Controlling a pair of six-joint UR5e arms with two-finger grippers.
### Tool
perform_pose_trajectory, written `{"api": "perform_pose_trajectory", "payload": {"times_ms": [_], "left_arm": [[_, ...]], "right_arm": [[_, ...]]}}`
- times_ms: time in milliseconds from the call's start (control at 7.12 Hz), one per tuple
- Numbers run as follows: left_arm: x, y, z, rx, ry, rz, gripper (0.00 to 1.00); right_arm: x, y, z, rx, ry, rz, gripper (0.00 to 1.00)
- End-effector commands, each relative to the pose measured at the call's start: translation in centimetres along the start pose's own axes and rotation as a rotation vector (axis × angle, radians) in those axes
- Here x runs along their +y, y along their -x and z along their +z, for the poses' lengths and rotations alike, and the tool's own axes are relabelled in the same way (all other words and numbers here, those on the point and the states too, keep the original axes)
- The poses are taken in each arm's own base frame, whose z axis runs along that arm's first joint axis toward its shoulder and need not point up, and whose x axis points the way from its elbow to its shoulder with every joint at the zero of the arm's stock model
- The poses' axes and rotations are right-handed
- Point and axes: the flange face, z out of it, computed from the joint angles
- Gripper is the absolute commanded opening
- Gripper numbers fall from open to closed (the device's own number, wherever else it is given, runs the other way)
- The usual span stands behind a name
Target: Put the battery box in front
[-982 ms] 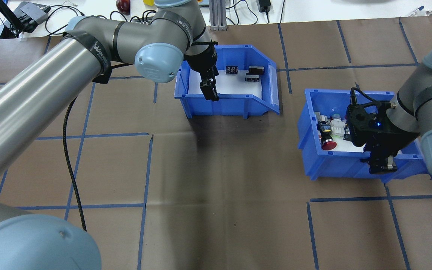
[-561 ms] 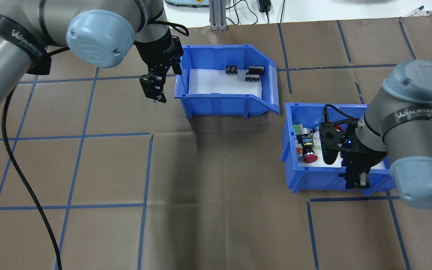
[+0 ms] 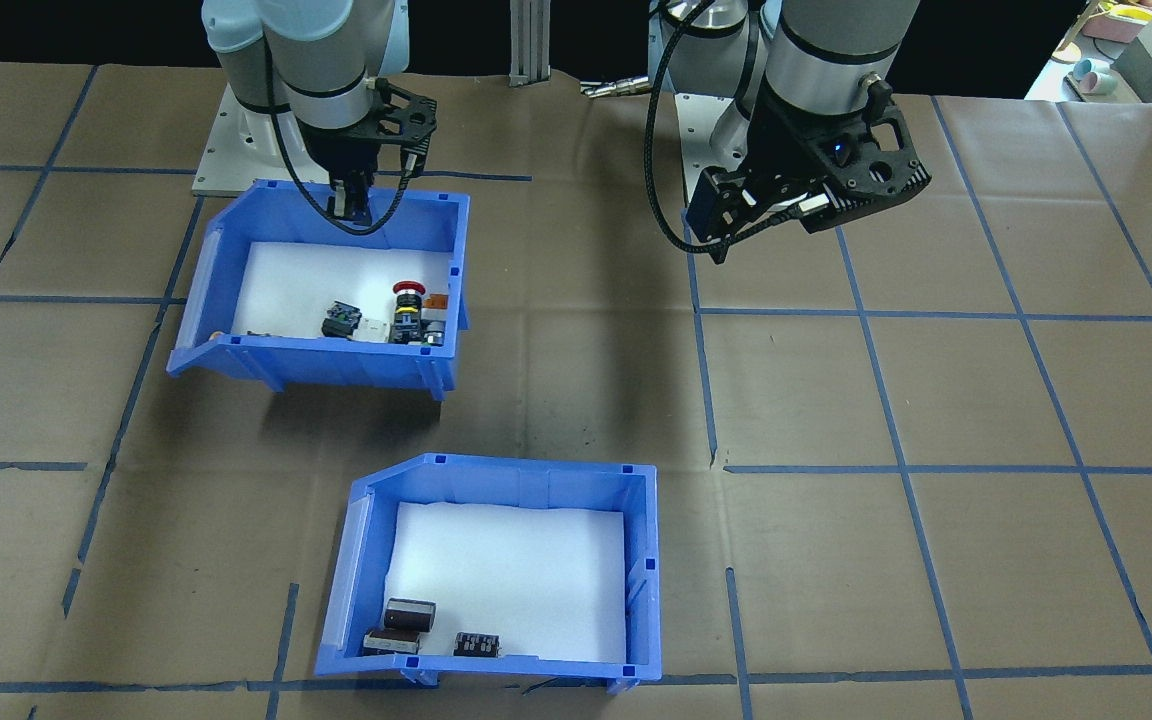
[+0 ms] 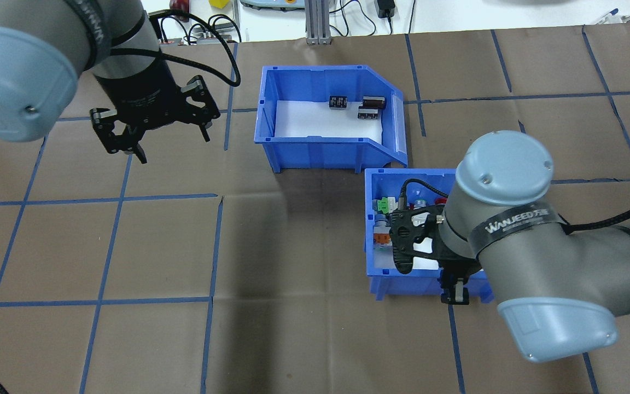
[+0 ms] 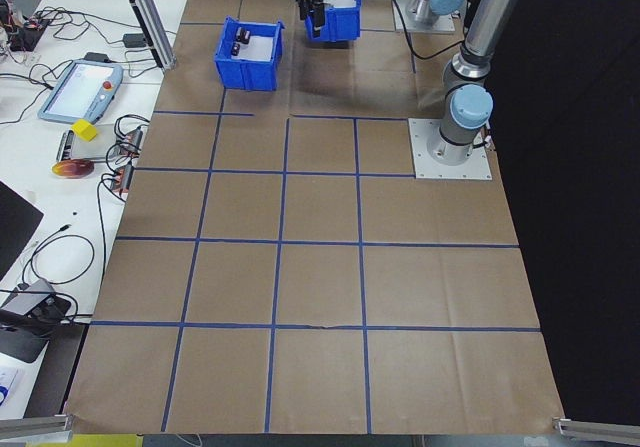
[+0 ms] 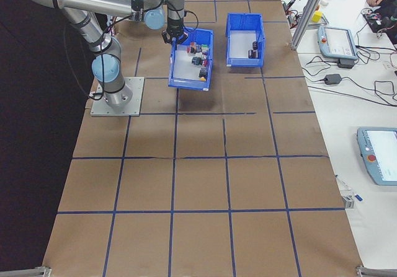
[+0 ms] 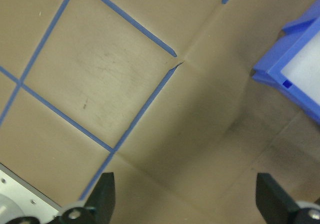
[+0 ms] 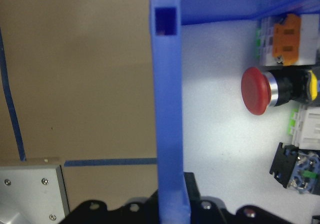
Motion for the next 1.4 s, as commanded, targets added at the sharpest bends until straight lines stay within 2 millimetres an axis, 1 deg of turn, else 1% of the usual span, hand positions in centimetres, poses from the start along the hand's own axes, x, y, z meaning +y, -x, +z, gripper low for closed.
{"api": "perform_pose_trajectory", "payload": {"times_ms": [0, 140, 281, 421, 561, 702, 842, 982, 1123, 1263], "left_arm": [[5.4, 3.6, -0.6, 0.012, -0.035, 0.271, 0.99], [7.1, 5.0, -0.7, 0.008, -0.041, 0.283, 0.99], [7.4, 6.2, 0.4, 0.0, 0.006, 0.306, 0.99], [7.2, 6.7, 0.4, 0.007, 0.003, 0.362, 0.99], [6.8, 7.0, -0.1, 0.011, -0.013, 0.377, 0.99], [6.6, 7.1, 0.0, 0.01, -0.013, 0.357, 0.99], [6.4, 7.9, -0.3, 0.009, -0.027, 0.326, 0.99], [8.0, 8.8, -1.4, 0.0, -0.057, 0.313, 0.99], [9.2, 9.0, -1.7, 0.007, -0.067, 0.273, 0.99], [9.9, 9.1, -2.1, 0.007, -0.08, 0.252, 0.99]], "right_arm": [[-5.0, 2.7, 0.1, 0.061, -0.023, -0.02, 0.05], [-7.1, 3.4, 0.5, 0.09, -0.04, -0.045, 0.05], [-9.4, 4.1, 1.7, 0.099, -0.048, -0.028, 0.05], [-11.7, 4.2, 3.2, 0.116, -0.061, -0.028, 0.05], [-13.1, 4.2, 4.6, 0.126, -0.051, -0.054, 0.05], [-13.2, 4.2, 5.1, 0.117, -0.044, -0.064, 0.05], [-13.0, 4.4, 5.4, 0.115, -0.035, -0.07, 0.05], [-12.6, 4.6, 6.3, 0.111, -0.009, -0.069, 0.05], [-12.5, 4.6, 6.1, 0.118, -0.011, -0.061, 0.06], [-12.5, 4.6, 5.8, 0.124, -0.015, -0.059, 0.08]]}}
